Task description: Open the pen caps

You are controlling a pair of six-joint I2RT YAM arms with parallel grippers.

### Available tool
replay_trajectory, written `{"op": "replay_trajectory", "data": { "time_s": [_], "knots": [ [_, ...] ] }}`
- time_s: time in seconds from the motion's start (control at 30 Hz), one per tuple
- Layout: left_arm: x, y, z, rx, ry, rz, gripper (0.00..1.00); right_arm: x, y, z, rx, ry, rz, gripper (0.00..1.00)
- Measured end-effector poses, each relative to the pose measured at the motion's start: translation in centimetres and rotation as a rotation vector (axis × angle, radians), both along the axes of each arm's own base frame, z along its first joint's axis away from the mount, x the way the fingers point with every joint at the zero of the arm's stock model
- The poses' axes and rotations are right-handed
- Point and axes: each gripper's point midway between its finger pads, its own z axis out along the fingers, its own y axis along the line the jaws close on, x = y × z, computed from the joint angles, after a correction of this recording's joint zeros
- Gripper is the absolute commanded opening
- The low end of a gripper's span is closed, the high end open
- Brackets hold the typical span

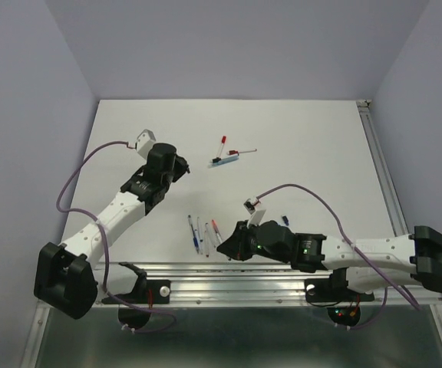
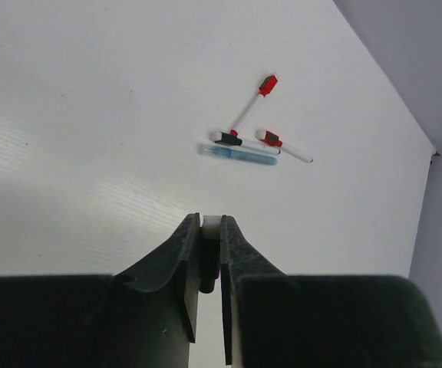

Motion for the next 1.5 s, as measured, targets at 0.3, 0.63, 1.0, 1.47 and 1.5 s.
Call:
{"op": "replay_trajectory", "data": {
  "time_s": [0.3,0.63,1.0,1.47,1.5],
  "knots": [
    [-4.8,-0.7,-4.2,-0.001,0.098,-0.166,0.00,4.5,-4.9,-4.9,-0.300,-0.062,-0.176,0.08],
    [-7.2,-0.4,-5.0,0.006,0.112,-0.217,0.00,7.2,-5.0,-8.9,-0.491,-0.073,-0.177,0.10],
    [-7.5,-0.2,-5.0,0.019,0.114,-0.228,0.00,7.7,-3.2,-12.0,-0.585,-0.046,-0.108,0.19],
    [-7.6,-0.2,-5.1,0.029,0.117,-0.234,0.00,7.9,-1.4,-12.4,-0.599,-0.029,-0.076,0.30],
    [-7.6,-0.2,-5.1,0.029,0.117,-0.235,0.00,7.9,-1.3,-12.4,-0.601,-0.027,-0.075,0.30]
  ]
}}
